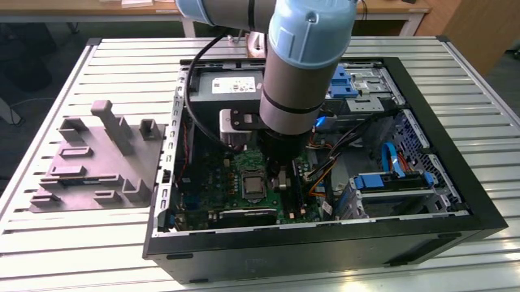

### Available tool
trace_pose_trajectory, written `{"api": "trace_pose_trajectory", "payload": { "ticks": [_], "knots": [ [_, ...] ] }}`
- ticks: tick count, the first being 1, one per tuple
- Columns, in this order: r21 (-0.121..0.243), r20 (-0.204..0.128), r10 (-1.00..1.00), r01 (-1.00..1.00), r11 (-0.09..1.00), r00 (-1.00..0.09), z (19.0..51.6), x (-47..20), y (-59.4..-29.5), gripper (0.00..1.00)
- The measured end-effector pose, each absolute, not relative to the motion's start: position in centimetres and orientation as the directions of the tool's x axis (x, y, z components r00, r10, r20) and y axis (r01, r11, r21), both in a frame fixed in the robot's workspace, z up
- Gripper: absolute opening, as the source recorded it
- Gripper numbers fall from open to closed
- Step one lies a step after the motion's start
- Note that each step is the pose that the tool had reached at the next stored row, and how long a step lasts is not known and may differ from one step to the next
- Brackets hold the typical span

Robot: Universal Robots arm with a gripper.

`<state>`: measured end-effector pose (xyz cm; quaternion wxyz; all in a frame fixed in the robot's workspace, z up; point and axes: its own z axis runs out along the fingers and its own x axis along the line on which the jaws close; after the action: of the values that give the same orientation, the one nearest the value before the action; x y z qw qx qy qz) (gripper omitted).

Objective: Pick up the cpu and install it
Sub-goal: 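Install the first cpu locking lever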

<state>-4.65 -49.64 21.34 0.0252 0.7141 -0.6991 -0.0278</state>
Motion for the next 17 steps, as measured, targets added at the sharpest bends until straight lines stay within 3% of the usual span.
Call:
{"api": "trace_pose_trajectory", "payload": {
  "ticks": [17],
  "knots": [
    [0.075, -0.004, -0.998, -0.995, -0.067, 0.067, 19.9, -4.6, -50.1, 0.11]
  ]
}}
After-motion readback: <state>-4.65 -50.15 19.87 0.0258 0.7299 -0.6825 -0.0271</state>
